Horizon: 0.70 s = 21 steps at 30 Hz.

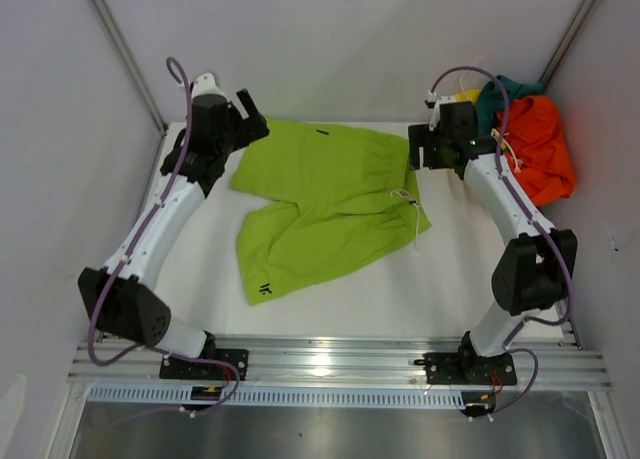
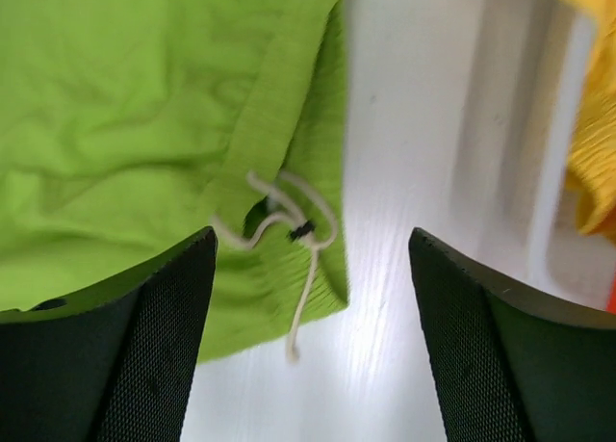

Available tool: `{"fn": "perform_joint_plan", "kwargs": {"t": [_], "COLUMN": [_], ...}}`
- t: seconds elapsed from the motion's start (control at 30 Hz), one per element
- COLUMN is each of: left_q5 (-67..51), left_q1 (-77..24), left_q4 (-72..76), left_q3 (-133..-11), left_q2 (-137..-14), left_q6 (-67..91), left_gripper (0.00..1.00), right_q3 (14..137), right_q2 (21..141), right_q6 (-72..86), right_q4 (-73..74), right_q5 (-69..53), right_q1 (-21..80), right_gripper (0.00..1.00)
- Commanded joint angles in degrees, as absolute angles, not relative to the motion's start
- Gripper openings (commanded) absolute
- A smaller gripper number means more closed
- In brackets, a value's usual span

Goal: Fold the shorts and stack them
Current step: Flatten the shorts out

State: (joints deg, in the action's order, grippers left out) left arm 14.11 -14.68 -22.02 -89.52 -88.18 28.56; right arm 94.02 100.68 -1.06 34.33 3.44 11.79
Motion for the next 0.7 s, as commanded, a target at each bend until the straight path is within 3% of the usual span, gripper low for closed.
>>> {"fn": "perform_joint_plan", "kwargs": {"t": [0.0, 0.27, 0.67], "left_q5": [10.99, 10.02, 9.67], "left_q1": [-15.38, -19.16, -23.2], "left_q4": [-21.53, -20.74, -25.58], "left_q3": [-78.0, -56.7, -42.72], "left_q2": [-81.05, -63.38, -51.86], "left_q6": [31.54, 36.65, 33.66], "left_gripper": [0.99, 0.99, 0.99], "right_q3": [84.75, 62.86, 54.14], "right_q2": [95.2, 85.25, 88.33], "right_q6": [1.93, 6.94, 18.53], "right_q4": [32.18, 21.19, 11.87], "right_q5": [-7.02, -18.54, -13.19], "right_q1": [12.04, 9.49, 8.09], "right_gripper": [0.81, 0.74, 0.66]}}
